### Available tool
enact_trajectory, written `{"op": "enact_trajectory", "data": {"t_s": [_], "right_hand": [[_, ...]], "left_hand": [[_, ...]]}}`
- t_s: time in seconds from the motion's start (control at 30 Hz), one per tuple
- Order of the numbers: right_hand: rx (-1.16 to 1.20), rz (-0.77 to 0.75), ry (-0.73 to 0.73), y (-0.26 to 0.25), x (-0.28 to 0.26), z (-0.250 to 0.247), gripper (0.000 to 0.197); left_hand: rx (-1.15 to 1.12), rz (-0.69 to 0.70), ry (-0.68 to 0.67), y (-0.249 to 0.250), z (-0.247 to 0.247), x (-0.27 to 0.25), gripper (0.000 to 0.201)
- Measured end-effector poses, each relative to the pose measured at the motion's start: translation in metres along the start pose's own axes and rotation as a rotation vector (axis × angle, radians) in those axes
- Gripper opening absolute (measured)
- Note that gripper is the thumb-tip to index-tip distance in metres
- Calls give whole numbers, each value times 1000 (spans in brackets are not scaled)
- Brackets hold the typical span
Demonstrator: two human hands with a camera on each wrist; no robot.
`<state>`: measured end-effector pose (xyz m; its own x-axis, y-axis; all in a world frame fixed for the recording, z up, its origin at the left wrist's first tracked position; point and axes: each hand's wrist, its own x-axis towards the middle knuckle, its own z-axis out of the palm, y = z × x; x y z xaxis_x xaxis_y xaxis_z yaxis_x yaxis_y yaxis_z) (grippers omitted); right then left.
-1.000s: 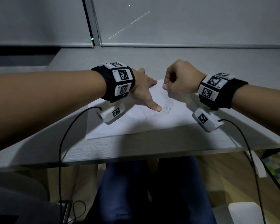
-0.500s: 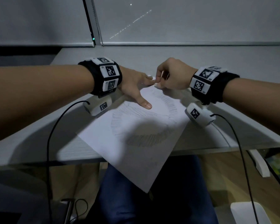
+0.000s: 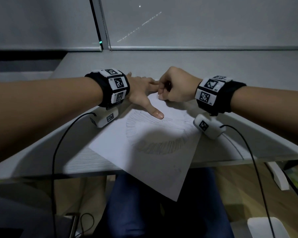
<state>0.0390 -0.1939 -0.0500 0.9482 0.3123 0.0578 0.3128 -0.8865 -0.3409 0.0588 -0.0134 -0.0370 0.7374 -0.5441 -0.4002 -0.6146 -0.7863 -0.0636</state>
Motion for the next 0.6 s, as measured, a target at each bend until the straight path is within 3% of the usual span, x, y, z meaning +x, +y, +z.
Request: {"op": "enact_trajectory", "data": {"t_s": [0.17,0.37,0.6], "right_hand": [[-59,100,54,6,13,-2,8],[28,2,-52,-17,-5,7,9],[-56,105,30,8,8,-8,9]], "left_hand": [[7,-31,-43,-2,2,6,138],[55,-46,-65,0,-1,8,130],[45,-92,-99,4,-5,10,142]]}}
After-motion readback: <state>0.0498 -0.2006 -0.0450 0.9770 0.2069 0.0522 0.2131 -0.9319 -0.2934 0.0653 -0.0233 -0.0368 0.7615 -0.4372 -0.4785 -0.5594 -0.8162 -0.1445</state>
